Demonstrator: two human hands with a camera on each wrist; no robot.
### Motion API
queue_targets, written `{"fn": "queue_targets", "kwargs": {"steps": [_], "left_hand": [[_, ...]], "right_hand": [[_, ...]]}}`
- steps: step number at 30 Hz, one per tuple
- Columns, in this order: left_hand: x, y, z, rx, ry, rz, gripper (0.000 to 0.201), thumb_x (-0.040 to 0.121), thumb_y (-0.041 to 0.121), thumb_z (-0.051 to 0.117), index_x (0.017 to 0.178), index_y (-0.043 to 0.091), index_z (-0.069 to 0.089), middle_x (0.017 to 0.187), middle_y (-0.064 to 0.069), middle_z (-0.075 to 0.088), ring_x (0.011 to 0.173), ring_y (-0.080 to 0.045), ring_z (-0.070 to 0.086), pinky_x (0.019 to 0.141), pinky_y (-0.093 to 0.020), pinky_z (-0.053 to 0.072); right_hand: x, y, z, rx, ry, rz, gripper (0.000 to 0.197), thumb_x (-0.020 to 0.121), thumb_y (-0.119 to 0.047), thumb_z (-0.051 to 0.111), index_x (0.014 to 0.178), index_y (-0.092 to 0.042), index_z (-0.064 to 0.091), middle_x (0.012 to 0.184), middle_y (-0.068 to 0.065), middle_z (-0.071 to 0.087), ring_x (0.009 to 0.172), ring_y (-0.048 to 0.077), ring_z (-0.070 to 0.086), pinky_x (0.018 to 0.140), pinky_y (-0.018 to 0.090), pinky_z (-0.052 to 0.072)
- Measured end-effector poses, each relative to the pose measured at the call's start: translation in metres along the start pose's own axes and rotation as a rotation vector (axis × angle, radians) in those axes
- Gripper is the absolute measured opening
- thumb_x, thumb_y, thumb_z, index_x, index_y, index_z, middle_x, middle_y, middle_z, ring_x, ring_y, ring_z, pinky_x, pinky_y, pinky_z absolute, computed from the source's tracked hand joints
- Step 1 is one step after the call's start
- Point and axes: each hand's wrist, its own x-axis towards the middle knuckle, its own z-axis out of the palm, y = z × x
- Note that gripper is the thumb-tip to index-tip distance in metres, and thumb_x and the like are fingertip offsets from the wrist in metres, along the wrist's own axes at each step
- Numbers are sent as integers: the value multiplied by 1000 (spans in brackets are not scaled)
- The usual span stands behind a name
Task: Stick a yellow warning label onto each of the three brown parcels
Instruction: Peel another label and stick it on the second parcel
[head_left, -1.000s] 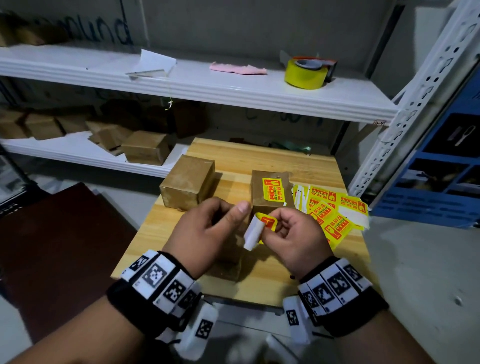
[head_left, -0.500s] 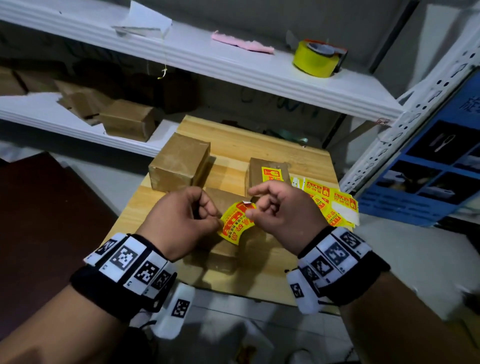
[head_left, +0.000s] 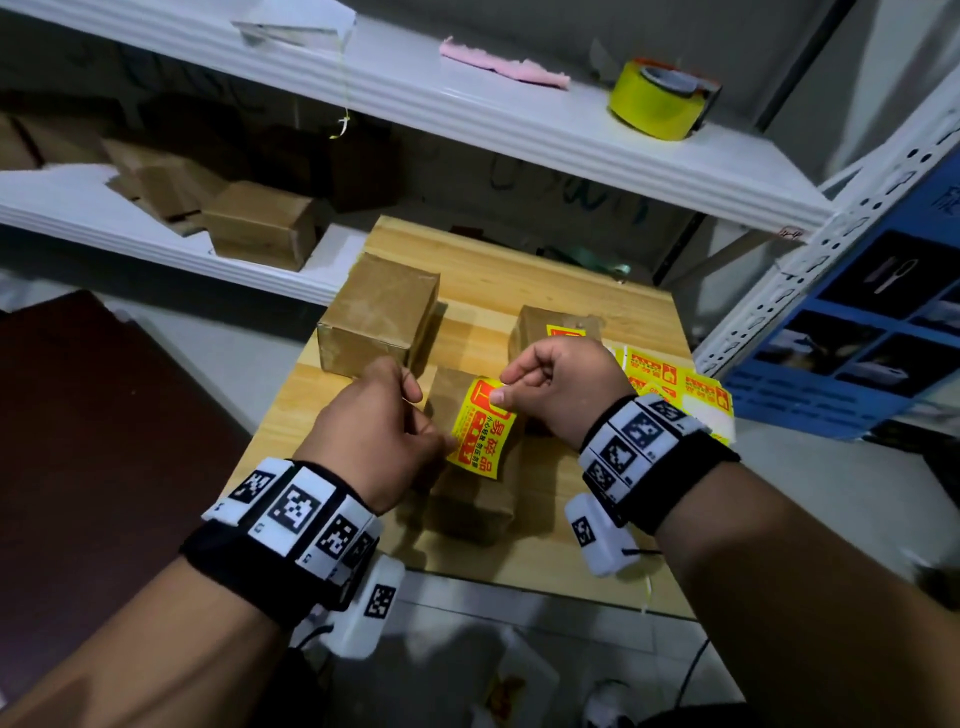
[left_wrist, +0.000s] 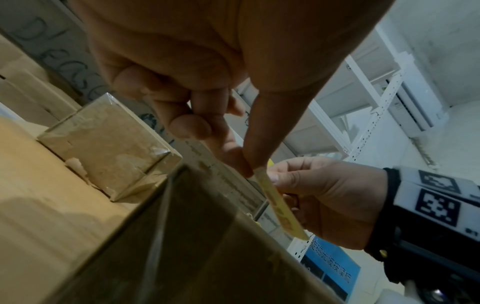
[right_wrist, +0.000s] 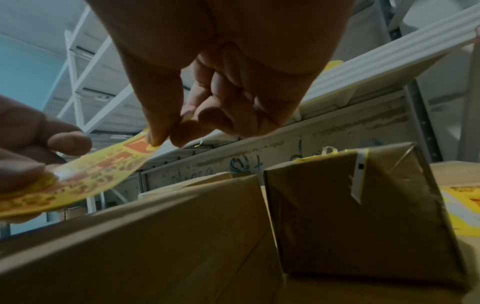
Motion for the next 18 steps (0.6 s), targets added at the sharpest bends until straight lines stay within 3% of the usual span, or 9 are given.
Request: {"fn": "queue_targets", "kwargs": {"steps": [5,11,13,15,18], "left_hand": [[-2,4,1,67,-10,-8,35,80,27,78,91,32,44,77,7,71,77,-13,68,83,-46,58],[-3,6,2,216,-28,13,27,83,25,72,91,29,47,79,8,66,79,-12,64,94,-48,51],[-3,4,4,284,-37,31,29,84,27,74,93,31,46,83,9,65,83,-13,64,95,-47,49],[-4,1,4,323,-46,48,34,82,32,77,93,34,45,88,11,63,87,-11,62,91,-44,51],[1,-8,4,289,-96,91,29,82,31,79,86,34,50,96,11,58,82,-6,56,72,-26,48]], "right_hand": [[3,0,4,0,2,13,22,68,-25,93,75,-23,71,71,3,76,71,20,74,72,44,63],[6,2,13,-42,-29,14,26,66,-26,94,77,-22,70,69,-3,74,69,11,72,66,33,61],[8,5,20,-64,-35,14,28,65,-28,94,77,-23,69,67,-5,72,70,10,71,70,37,62],[9,9,25,-66,-36,21,30,64,-29,94,77,-24,67,67,-6,71,70,11,71,72,40,62],[10,15,27,-53,0,27,34,64,-31,94,79,-24,65,70,-6,70,64,9,64,68,35,59]]}}
